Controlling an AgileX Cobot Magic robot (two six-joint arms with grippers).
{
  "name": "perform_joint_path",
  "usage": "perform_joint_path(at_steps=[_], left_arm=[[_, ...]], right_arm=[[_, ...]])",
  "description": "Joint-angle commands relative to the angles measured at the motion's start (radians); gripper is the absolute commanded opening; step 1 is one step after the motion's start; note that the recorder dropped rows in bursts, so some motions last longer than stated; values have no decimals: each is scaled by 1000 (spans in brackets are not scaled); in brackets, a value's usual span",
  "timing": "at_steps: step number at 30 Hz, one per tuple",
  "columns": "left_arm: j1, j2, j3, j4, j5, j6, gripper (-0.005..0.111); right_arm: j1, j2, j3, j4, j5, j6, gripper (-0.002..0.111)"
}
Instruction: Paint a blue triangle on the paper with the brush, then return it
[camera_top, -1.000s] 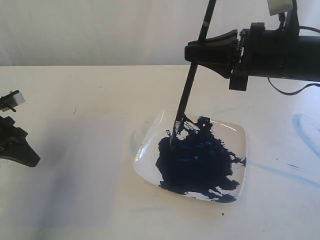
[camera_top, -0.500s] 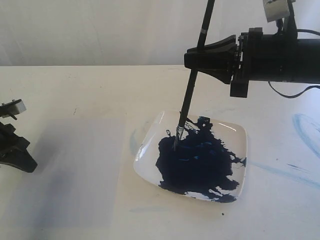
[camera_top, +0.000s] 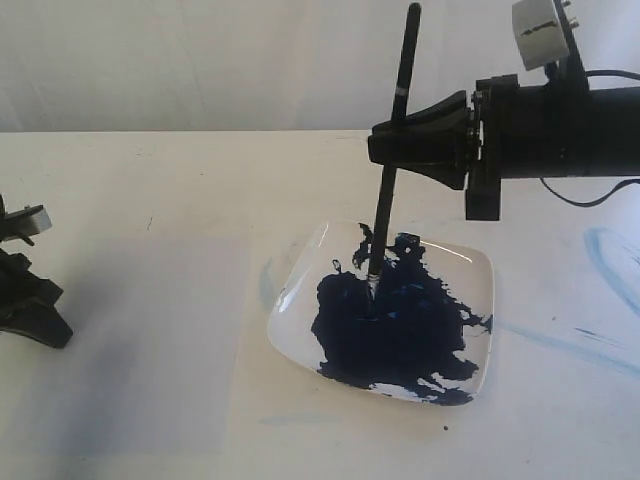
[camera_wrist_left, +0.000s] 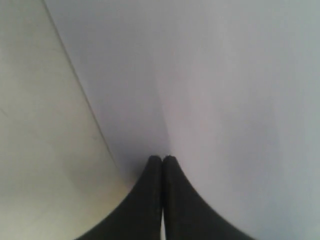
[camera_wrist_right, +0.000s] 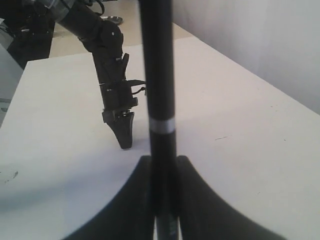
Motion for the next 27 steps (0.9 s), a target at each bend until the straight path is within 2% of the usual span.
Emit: perform_joint_path(at_steps=[1,6,9,14,18,27], left_arm=[[3,44,-4,-8,22,-9,0],[3,47,-4,-8,11,-11,0],[13,45,-4,-1,11,-29,0],[46,45,-6,8,26,-39,0],[45,45,-19,3,40,-39,0],[45,20,-39,9,34,-39,0]], right_arm=[[2,0,-1,0,10,-65,0],[23,0,-1,85,10,-78,0],[96,0,-9,163,10,-84,0],[184,0,-38,185,-65,-84,0],[251,13,-68,185,-152,-84,0],[351,171,-208,185,-170,-84,0]])
